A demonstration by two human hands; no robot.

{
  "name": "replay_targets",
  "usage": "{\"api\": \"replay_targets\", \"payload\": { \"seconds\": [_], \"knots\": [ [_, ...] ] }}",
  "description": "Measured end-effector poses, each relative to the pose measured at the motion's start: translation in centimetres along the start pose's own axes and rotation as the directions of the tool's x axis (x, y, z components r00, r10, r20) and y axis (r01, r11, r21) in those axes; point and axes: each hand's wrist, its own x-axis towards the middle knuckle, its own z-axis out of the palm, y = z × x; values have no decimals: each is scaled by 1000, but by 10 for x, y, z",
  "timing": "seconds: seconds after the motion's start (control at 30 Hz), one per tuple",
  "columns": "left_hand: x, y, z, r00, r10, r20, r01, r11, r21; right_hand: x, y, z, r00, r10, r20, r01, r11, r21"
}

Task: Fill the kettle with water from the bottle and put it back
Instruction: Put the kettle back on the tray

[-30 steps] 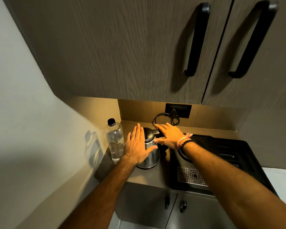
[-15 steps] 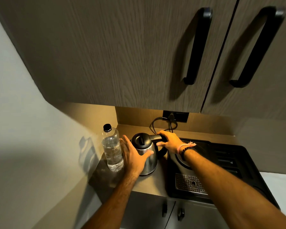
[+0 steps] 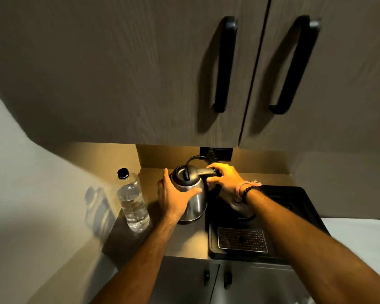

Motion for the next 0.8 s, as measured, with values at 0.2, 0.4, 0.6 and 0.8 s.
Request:
{"api": "replay_targets", "payload": {
  "seconds": [0.2, 0.4, 0.6, 0.8],
  "knots": [
    [-6, 49, 46, 992, 87, 95, -87, 996, -1, -27, 27, -61, 990, 33, -134, -36, 999, -17],
    [-17, 81, 98, 965, 117, 235, -108, 993, -54, -50, 63, -105, 972, 99, -212, -104, 994, -11],
    [-15, 94, 121, 952, 104, 286, -108, 994, -2, -54, 87, -122, 958, 146, -245, -155, 988, -20],
    [-18, 98, 126, 944, 110, 312, -141, 987, 79, -59, 101, -128, 962, 163, -221, -169, 986, -10]
  ]
}}
